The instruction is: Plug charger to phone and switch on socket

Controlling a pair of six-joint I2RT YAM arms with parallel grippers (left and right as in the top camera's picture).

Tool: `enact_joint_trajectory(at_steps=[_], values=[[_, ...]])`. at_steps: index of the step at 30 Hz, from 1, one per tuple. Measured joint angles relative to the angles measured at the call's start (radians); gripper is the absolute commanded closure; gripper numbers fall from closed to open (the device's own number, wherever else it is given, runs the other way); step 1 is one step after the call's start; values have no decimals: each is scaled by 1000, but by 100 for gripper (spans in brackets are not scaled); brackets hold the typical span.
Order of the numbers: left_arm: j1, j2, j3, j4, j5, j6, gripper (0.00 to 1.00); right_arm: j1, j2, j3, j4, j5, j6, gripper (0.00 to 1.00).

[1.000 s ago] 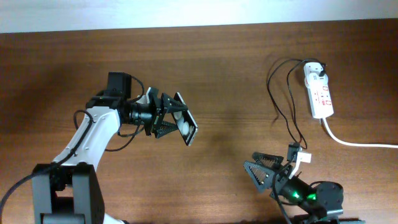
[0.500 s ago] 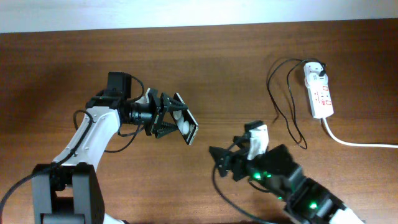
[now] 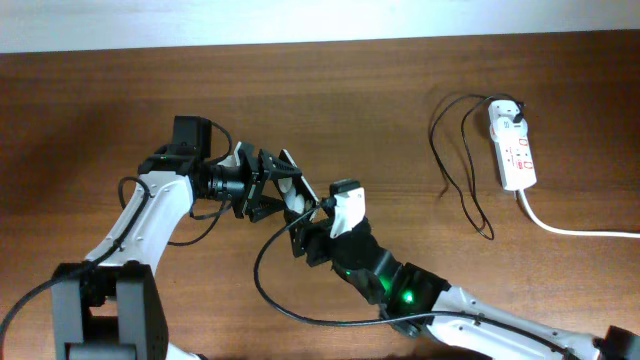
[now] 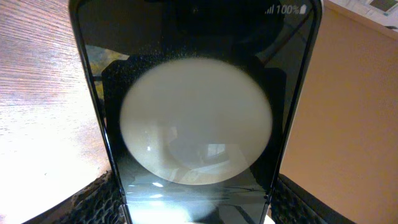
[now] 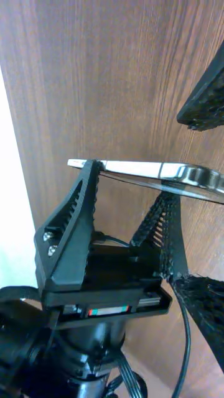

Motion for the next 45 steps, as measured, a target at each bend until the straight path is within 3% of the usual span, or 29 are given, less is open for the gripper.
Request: enact_joint_trajectory(at_steps=[6, 15, 22, 24, 35, 37, 38, 45], values=[[0, 0, 0, 0, 0, 0, 39, 0, 35, 1, 56, -3, 0, 26], [0, 0, 0, 0, 0, 0, 39, -17, 99, 2, 129, -19, 34, 49], [-2, 0, 0, 0, 0, 0, 39, -40, 121, 2, 129, -42, 40, 56], [-8, 0, 0, 0, 0, 0, 39, -46, 122, 2, 129, -50, 41, 68], [-14, 0, 0, 0, -7, 16, 39, -56, 128, 2, 106, -60, 51, 92], [-13, 0, 0, 5, -3, 20, 30, -60, 129, 2, 106, -56, 74, 94], [-12, 0, 0, 5, -2, 23, 5, -60, 129, 2, 106, -56, 80, 95], [-18, 0, 0, 1, -8, 23, 1, -58, 130, 2, 106, -109, 47, 96]])
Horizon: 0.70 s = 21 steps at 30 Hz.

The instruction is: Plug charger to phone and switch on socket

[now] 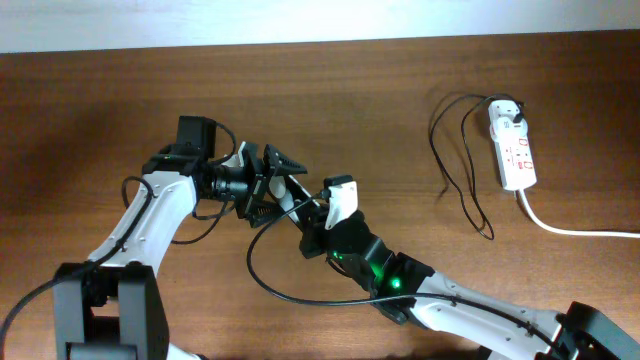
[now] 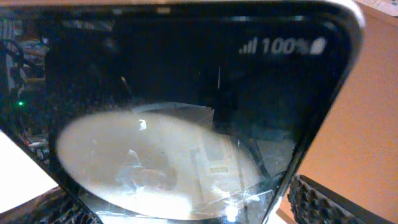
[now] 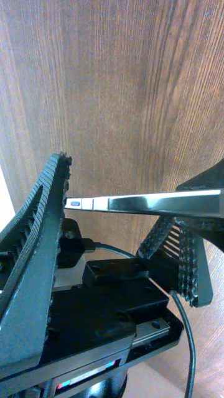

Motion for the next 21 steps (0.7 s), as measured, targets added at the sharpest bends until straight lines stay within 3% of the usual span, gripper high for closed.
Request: enact_joint_trajectory(at_steps=[4, 8, 11, 16, 19, 21], values=[[34, -117, 1, -39, -45, 152, 1, -137, 5, 6, -68, -133, 91, 96], [37, -464, 4, -337, -338, 342, 1, -265, 6, 6, -152, -303, 164, 96], [37, -643, 4, -420, -477, 379, 1, -274, 7, 6, -155, -384, 216, 96], [38, -1139, -123, -505, -634, 318, 1, -274, 43, 6, -122, -476, 398, 96], [37, -1225, -271, -466, -646, 204, 1, -274, 79, 5, -47, -558, 457, 96], [37, -1223, -389, -329, -640, 102, 1, -282, 93, 5, -29, -582, 506, 96]])
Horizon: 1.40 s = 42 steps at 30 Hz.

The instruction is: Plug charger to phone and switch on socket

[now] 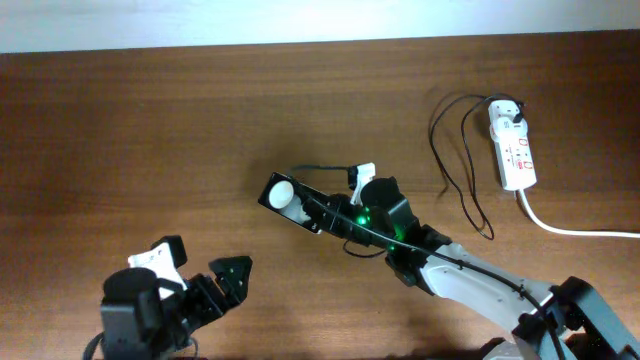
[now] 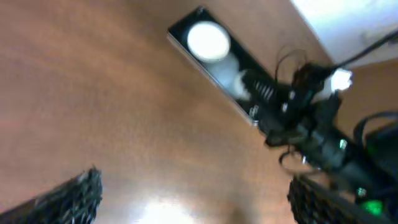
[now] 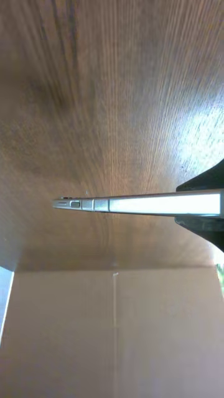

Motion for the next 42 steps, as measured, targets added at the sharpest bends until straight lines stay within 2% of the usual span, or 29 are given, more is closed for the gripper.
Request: enact_joint_trajectory(at_steps=[5, 10, 12, 16, 19, 21, 25, 28, 31, 35, 38, 42], values=[[0, 2, -185, 254, 56, -253, 1, -119, 97, 0, 83, -197, 130, 96], [0, 2, -185, 278, 91, -390, 1, -105, 109, 0, 160, -373, 290, 96], [0, 2, -185, 277, 100, -441, 1, -56, 117, -2, 300, -389, 369, 96], [0, 2, -185, 287, 122, -618, 1, 36, 122, -32, 554, -318, 420, 96], [0, 4, -189, 390, 130, -676, 1, 102, 117, -240, 932, -162, 468, 96], [0, 13, -190, 453, 133, -690, 1, 133, 118, -366, 1111, -50, 497, 96], [-4, 96, -190, 464, 142, -697, 2, 148, 118, -413, 1125, 56, 544, 96], [-41, 200, -190, 479, 159, -698, 10, 166, 118, -414, 1125, 64, 570, 96], [-90, 291, -193, 608, 182, -701, 16, 174, 118, -414, 1091, 61, 612, 96], [-165, 374, -195, 700, 189, -693, 43, 174, 118, -415, 1080, 14, 732, 96], [-190, 392, -195, 729, 189, -645, 50, 174, 118, -415, 1080, -16, 801, 96], [-191, 395, -195, 726, 188, -606, 69, 174, 118, -414, 1084, -17, 900, 96]])
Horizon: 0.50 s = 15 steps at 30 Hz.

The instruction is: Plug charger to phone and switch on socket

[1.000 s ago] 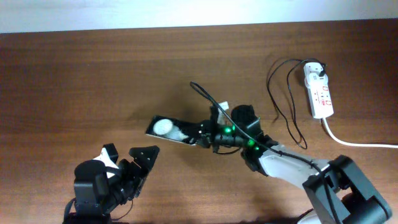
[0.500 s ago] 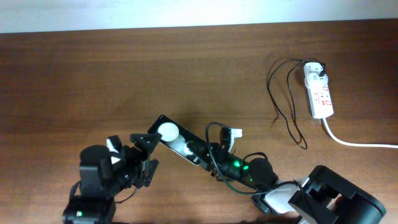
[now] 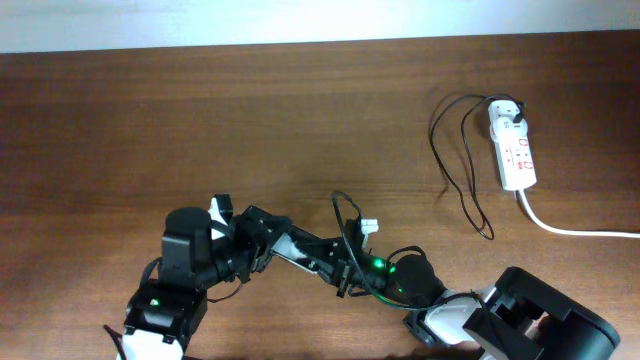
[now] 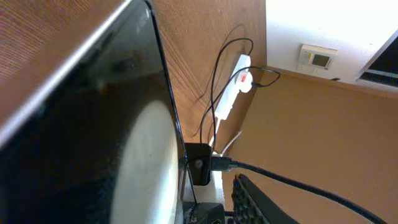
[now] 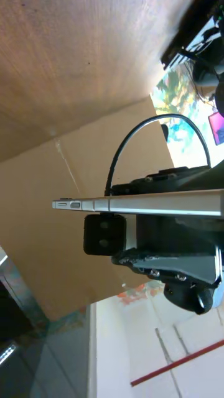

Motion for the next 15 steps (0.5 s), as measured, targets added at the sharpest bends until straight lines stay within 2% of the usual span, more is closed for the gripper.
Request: enact_joint_trajectory(at_steps=[6, 11, 15], values=[[0, 5, 0, -8, -11, 3, 86, 0, -1, 1, 8, 10, 29, 96], [0, 8, -1, -11, -12, 3, 92, 0, -2, 1, 6, 16, 32, 95], [0, 8, -1, -10, -11, 3, 95, 0, -3, 1, 3, 11, 31, 78]])
